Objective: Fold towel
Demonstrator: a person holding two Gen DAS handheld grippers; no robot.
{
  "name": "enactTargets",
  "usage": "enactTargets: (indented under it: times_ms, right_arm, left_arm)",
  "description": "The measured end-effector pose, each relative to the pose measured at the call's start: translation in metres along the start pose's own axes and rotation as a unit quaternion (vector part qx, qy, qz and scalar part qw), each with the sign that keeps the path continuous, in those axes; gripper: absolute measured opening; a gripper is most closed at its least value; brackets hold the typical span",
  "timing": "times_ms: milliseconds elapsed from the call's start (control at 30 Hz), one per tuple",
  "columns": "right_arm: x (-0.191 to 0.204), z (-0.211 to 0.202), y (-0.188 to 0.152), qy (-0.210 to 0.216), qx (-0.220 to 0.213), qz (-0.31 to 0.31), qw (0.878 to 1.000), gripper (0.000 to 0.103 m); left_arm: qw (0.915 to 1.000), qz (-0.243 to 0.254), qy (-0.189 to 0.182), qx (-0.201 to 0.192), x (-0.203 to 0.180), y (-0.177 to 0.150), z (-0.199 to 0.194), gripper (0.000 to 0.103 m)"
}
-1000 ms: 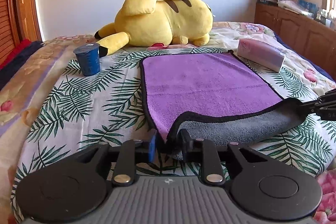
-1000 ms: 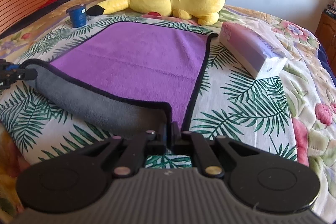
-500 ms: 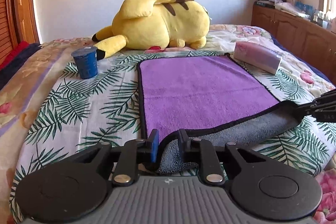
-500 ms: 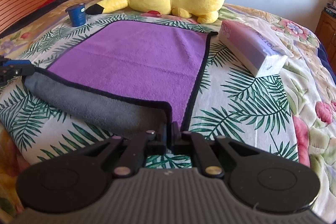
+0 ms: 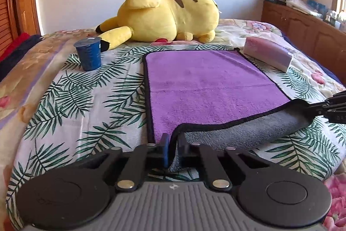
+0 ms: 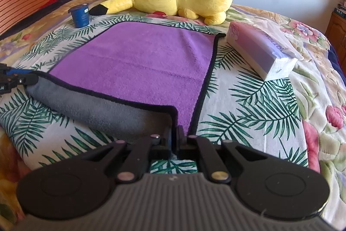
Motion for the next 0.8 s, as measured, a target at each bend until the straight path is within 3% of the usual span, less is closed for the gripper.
enactTargets:
  times_ms: [267,800]
  right_arm:
    - [-0.001,0.001,0.005,0.002,-0.018,-0.004,1.000,0.004]
    - [-0.019,-0.004,0.038,0.017,-0.077,0.004,0.997,0.003]
  left_arm:
    - [0.9997,-0.017,-0.008,-0.017,0.002,0.014,-0.006,0.000]
    - [0.9978,0.016,-0.018,-0.061,-0.004,0.067,-0.008,0.000]
Point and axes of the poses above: each gripper's, at about its wrist camera, not at the fingertips, and z roughly the way its jaws point, x to its left, y to its top, the point moved 4 cm from there along z, roughly the way its jaws point, and after that the axes turned 4 degrees about y, right-handed, at the moved point
